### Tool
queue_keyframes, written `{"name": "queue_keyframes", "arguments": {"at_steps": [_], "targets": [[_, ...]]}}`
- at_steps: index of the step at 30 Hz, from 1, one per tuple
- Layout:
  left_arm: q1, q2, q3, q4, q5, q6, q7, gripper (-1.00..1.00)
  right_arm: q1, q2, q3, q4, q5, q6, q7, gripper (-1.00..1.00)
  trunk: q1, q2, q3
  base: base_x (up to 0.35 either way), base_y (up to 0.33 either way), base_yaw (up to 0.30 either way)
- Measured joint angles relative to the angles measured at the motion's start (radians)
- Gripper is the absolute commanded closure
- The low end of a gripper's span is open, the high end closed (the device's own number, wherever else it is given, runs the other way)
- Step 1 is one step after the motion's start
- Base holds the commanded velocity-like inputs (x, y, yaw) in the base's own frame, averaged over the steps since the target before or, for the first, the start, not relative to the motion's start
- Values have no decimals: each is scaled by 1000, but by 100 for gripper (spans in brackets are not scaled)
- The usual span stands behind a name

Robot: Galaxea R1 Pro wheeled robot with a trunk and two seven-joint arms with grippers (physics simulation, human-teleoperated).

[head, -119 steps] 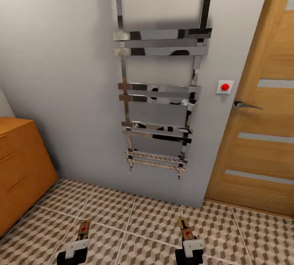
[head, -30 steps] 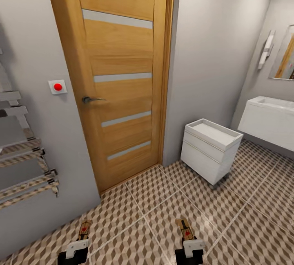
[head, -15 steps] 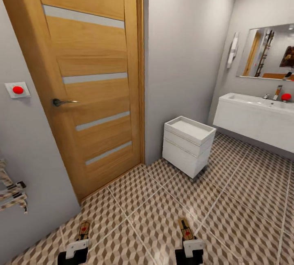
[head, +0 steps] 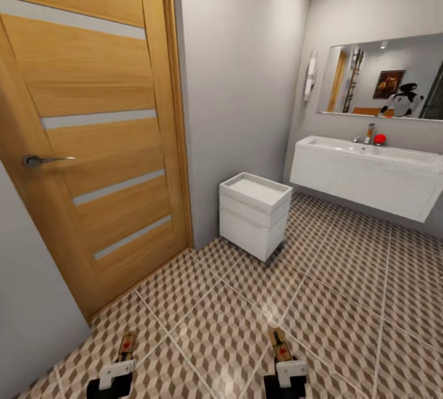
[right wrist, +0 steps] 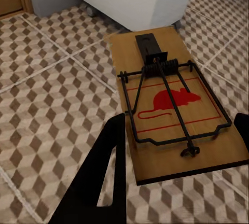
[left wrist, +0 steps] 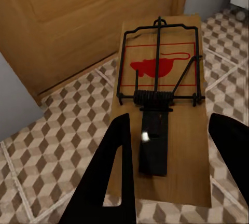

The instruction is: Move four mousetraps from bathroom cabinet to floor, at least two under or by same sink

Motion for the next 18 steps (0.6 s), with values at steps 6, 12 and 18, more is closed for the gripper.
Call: {"name": "queue_keyframes", "arguments": {"at_steps": [6,12,18], "targets": [[0,0,0,0,0,0,0,100,0,0,0,0,0,-1,0,100,0,0,-2,0,0,-295],[0,0,0,0,0,0,0,100,0,0,0,0,0,0,-1,100,0,0,-4,0,0,-295],[0,0,0,0,0,0,0,100,0,0,0,0,1,-1,-1,100,0,0,-7,0,0,-295]]}}
